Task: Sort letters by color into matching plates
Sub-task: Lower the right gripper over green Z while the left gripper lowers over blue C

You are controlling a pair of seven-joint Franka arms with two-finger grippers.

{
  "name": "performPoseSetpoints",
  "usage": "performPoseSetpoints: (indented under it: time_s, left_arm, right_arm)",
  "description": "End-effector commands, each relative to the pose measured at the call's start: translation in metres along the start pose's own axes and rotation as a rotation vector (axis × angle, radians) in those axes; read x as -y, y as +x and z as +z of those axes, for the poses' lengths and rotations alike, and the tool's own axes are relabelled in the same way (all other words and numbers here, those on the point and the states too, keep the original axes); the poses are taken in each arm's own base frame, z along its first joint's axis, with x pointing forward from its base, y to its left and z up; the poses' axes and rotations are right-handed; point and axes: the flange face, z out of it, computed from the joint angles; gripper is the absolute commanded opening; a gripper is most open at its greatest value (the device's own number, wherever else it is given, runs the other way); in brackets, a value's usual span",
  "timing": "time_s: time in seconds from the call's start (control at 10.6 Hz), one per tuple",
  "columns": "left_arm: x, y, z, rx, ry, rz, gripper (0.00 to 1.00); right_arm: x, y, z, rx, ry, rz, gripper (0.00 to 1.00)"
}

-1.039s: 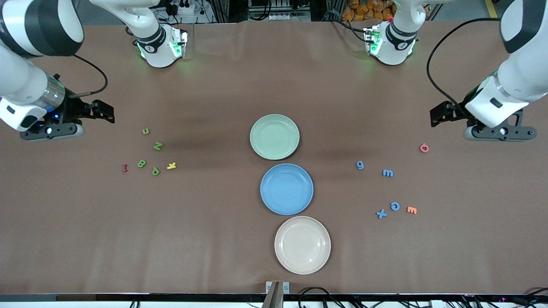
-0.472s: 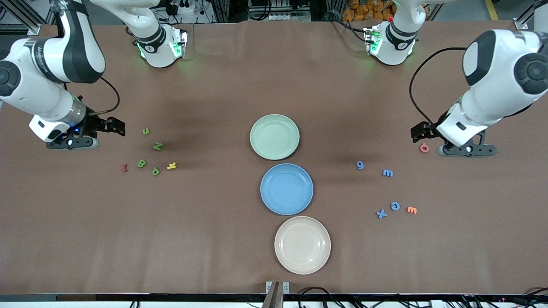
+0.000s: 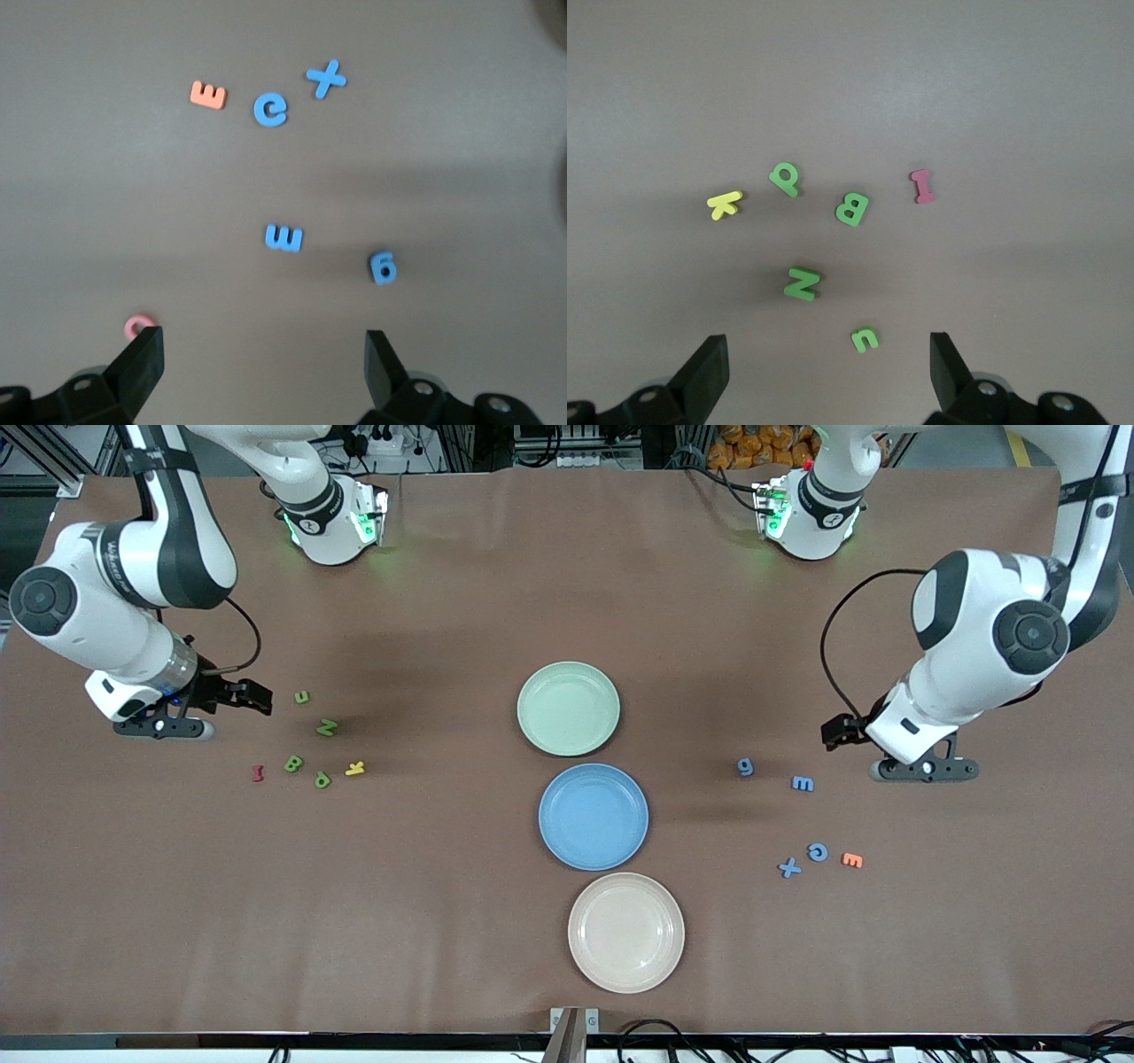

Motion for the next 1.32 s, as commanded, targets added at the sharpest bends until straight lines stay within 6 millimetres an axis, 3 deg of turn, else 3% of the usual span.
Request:
performPoseSetpoints:
  time_s: [0.0, 0.28, 0.57, 0.66, 1.04, 1.23]
  left_arm:
    - [0.008, 0.031, 0.03, -0.03, 0.003, -0.03, 1.0]
    - [0.024, 0.061, 0.053, -0.026, 0.014, -0.045, 1.0]
    - [0.025, 0.082, 0.094, 0.0, 0.071, -0.004, 1.0]
    - [0.023, 0.085, 0.098, 0.001, 0.069, -0.022, 1.0]
    - [0.023, 0.108, 0.151, 0.035, 0.05, -0.046, 1.0]
    - [0.023, 0.114, 0.16, -0.01, 0.034, -0.05, 1.0]
  right_arm:
    - [0.0, -0.008, 0.044, -0.046, -0.001, 0.022, 1.0]
    - [0.003, -0.005, 0.062, -0.049, 0.002, 0.077, 1.0]
    - [0.015, -0.005, 0.082, -0.074, 0.007, 0.122, 1.0]
    - [0.015, -0.007, 0.091, -0.097, 0.011, 0.122, 1.0]
    - [0.019, -0.007, 0.113, -0.092, 0.013, 0.152, 0.97]
    - [0.022, -0.01, 0.127, -0.089, 0.015, 0.17, 0.94]
